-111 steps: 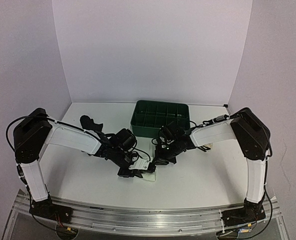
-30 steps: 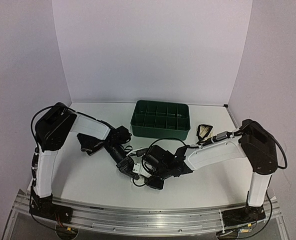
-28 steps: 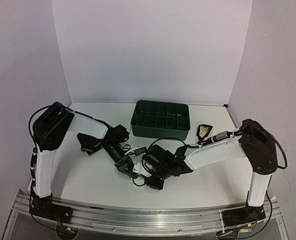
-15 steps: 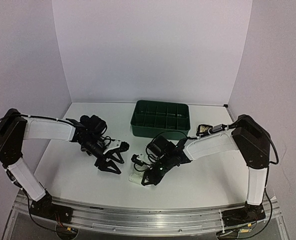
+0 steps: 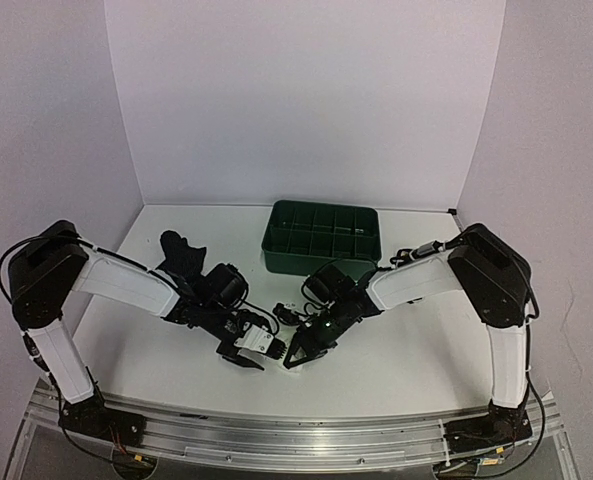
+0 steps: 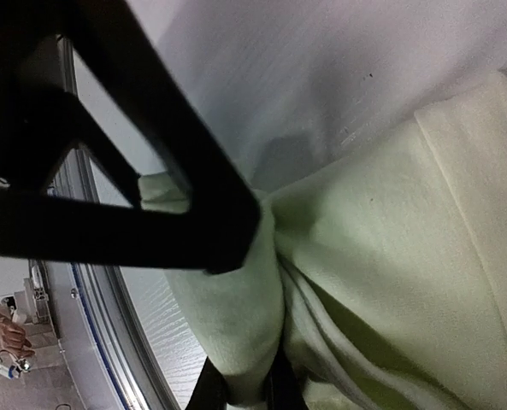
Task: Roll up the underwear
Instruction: Roll the underwear to the center of the board.
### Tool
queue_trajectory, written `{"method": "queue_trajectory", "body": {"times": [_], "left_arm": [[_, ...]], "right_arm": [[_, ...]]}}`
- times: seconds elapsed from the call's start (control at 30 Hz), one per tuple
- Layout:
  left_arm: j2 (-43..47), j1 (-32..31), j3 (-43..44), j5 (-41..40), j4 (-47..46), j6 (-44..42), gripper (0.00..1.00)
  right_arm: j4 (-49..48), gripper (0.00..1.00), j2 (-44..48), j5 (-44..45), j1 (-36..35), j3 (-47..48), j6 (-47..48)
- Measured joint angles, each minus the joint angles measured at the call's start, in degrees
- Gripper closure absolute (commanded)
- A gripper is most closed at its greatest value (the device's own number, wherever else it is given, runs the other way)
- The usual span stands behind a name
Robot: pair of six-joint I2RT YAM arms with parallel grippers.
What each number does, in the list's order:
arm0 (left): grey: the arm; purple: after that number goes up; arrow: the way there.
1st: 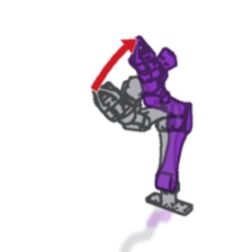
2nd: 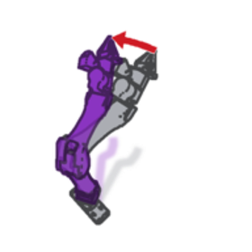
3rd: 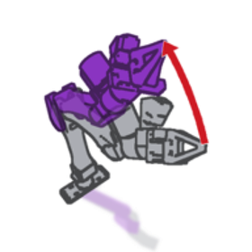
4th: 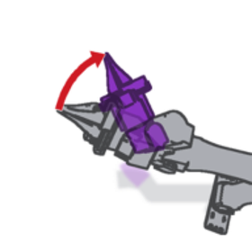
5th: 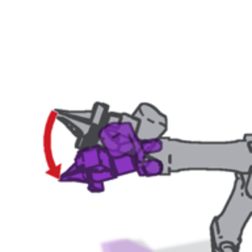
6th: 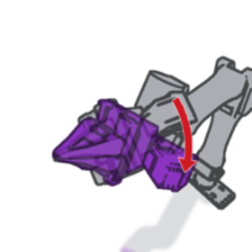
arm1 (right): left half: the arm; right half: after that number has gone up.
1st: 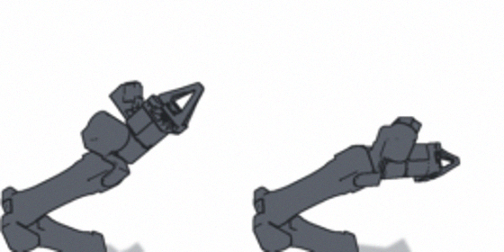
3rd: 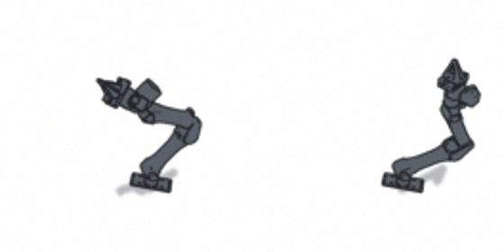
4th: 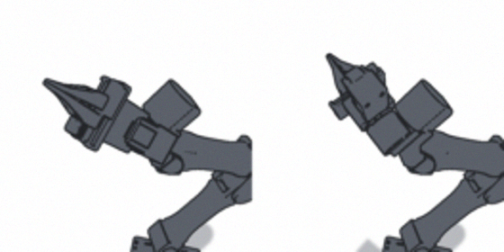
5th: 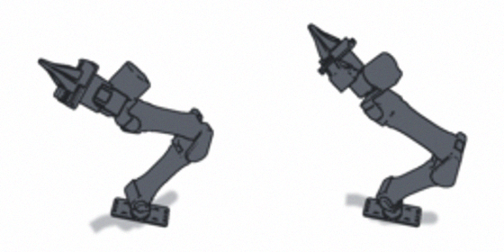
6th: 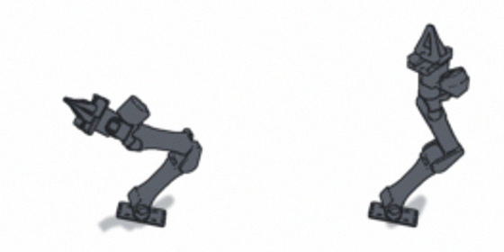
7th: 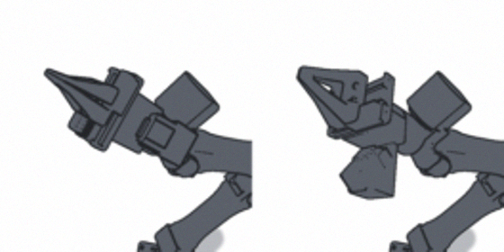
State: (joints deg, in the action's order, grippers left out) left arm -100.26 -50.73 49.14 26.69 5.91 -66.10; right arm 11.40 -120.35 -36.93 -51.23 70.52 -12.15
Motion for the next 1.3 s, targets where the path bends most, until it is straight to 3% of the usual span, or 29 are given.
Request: {"method": "queue_trajectory", "body": {"times": [0.07,0.3,0.4,0.53,0.73,1.13,1.3], "left_arm": [[-2.09,-0.45,1.22,-1.48,-0.44,0.22,0.54],[-4.1,-1.64,3.24,-4.85,-1.4,2.26,0.98],[-4.05,-1.74,3.35,-4.85,-0.9,2.91,1.0],[-4.03,-1.73,3.69,-4.52,0.08,4.66,1.0],[-4.23,-1.29,5.37,-2.87,4.48,10.65,1.0],[-8.58,1.5,11.16,9.0,15.85,22.1,1.0],[-12.54,4.32,15.14,15.43,21.34,27.23,1.0]], "right_arm": [[0.04,1.0,-0.12,-0.32,0.06,0.08,-0.48],[0.55,1.0,-0.31,-0.57,0.12,0.5,-1.51],[0.92,0.9,-0.26,-0.3,0.12,0.66,-1.8],[1.65,0.66,0.73,2.15,0.0,0.68,-2.11],[4.52,0.51,7.55,12.32,-0.56,-1.92,-0.19],[-5.74,0.51,30.83,27.18,-1.94,-22.87,6.37],[-9.41,0.5,33.58,39.54,-9.98,-26.71,17.19]]}}
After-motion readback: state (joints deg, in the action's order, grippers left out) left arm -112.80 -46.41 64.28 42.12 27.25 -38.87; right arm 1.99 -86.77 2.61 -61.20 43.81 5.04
